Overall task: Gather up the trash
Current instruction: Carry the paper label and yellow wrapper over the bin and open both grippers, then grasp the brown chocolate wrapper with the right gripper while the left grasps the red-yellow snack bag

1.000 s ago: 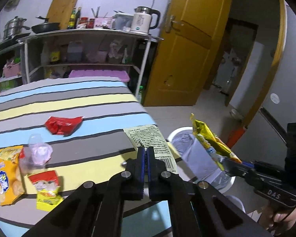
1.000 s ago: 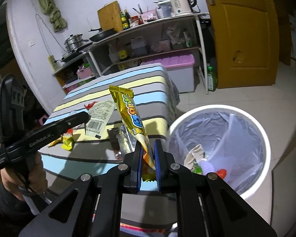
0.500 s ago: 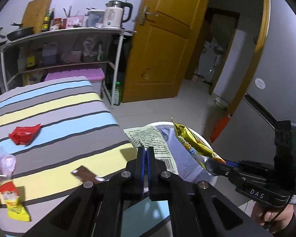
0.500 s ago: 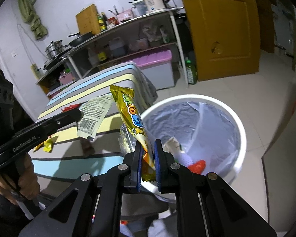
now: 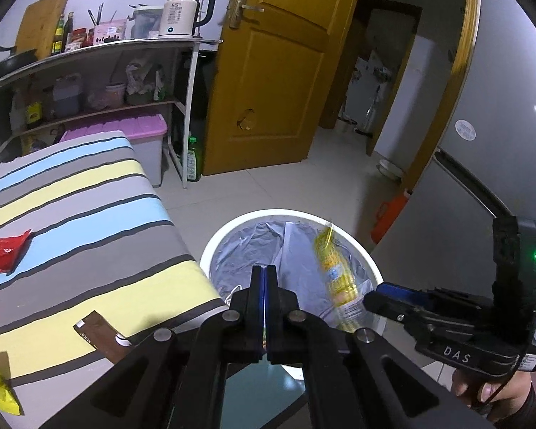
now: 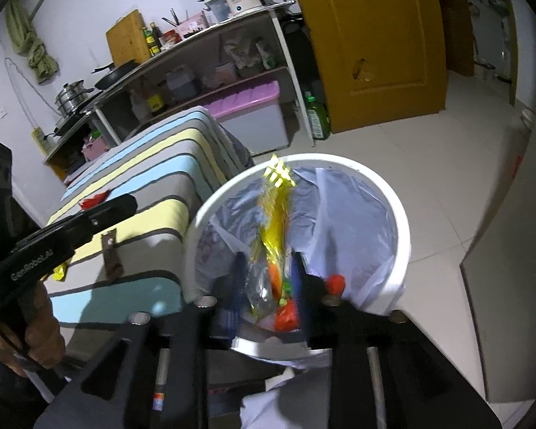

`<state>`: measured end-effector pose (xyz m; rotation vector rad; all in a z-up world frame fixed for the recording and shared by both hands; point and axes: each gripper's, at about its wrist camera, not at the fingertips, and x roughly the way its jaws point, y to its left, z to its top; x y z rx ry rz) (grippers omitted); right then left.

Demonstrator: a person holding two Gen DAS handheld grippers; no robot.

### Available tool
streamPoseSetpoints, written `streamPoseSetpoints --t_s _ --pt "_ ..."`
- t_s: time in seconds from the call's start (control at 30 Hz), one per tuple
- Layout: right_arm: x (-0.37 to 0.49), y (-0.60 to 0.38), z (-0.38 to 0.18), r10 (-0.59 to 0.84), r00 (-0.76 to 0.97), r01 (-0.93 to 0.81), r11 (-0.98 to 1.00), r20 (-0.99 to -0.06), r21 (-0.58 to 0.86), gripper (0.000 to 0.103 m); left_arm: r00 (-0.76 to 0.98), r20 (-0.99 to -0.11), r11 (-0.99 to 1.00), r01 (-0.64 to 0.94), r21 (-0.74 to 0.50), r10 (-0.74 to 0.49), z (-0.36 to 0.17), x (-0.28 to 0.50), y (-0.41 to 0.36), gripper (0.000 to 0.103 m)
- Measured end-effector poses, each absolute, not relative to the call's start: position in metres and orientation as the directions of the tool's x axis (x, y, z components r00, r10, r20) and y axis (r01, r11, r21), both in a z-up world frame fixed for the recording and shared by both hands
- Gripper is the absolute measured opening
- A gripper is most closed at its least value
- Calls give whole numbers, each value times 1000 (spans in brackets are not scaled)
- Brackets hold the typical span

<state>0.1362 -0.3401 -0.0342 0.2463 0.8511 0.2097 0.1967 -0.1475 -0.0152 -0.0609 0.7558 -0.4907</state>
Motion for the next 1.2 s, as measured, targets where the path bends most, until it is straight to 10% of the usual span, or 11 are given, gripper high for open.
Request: streamPoseSetpoints --t_s 1.2 --pt "106 -239 6 424 637 -359 902 -644 238 45 778 -571 963 172 -205 -261 8 119 -10 11"
